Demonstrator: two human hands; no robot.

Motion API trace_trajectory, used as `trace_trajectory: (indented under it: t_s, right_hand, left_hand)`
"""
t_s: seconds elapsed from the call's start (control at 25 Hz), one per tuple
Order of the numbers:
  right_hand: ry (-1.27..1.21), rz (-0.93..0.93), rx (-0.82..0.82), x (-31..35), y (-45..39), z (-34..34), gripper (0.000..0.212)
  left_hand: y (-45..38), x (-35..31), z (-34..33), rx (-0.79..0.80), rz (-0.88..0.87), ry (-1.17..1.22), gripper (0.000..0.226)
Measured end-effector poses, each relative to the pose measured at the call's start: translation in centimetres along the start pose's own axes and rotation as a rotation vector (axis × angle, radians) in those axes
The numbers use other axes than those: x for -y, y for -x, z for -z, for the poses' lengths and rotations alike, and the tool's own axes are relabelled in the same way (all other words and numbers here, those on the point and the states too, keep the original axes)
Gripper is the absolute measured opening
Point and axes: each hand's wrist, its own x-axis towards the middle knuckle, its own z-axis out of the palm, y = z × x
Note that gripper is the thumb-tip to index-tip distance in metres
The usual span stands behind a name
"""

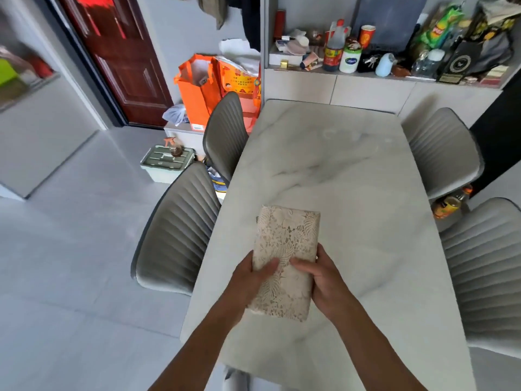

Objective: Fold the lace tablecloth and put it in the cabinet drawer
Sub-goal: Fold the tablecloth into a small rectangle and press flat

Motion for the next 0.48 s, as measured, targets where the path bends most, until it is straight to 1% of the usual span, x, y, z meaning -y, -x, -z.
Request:
trace_trajectory:
  t_s: [0.08,0.16,0.2,0.28,0.36,0.4,0.48]
  right_hand:
    - [0.094,-0.027,0.13,1.1,0.0,-1.3,0.063]
    - [0.241,-0.054,0.232,2.3,0.2,-3.3,0.064]
    - [0.363,-0.077,0.295,2.8,0.3,-4.6,0.061]
    - [0.659,-0.164,0.511,2.9,0.8,-8.0,0.055]
    - [0.898,-0.221,0.699,1.8,1.6,-11.7,0.055]
    - [0.981,-0.215,0.773,0.4,2.6,-14.2,0.057]
    - [1.037,-0.148,0.825,-3.5,5.1,-19.1,0.065]
  left_hand:
    - [3.3,-0.6,1.5,-0.02,-0.063,-0.048,0.047]
    - [7.4,-0.6,3.6,-0.019,-0.053,-0.117,0.05]
    - [9.5,-0.4,4.7,-0.018,-0.044,-0.15,0.051]
    - [14.1,0.4,7.3,-0.06,-0.025,-0.181,0.049]
    - [18.3,1.1,9.6,-0.092,-0.007,-0.21,0.042]
    - [20.8,1.6,11.0,-0.127,-0.011,-0.25,0.04]
    - [25.9,3.2,13.7,-0.226,-0.007,-0.349,0.036]
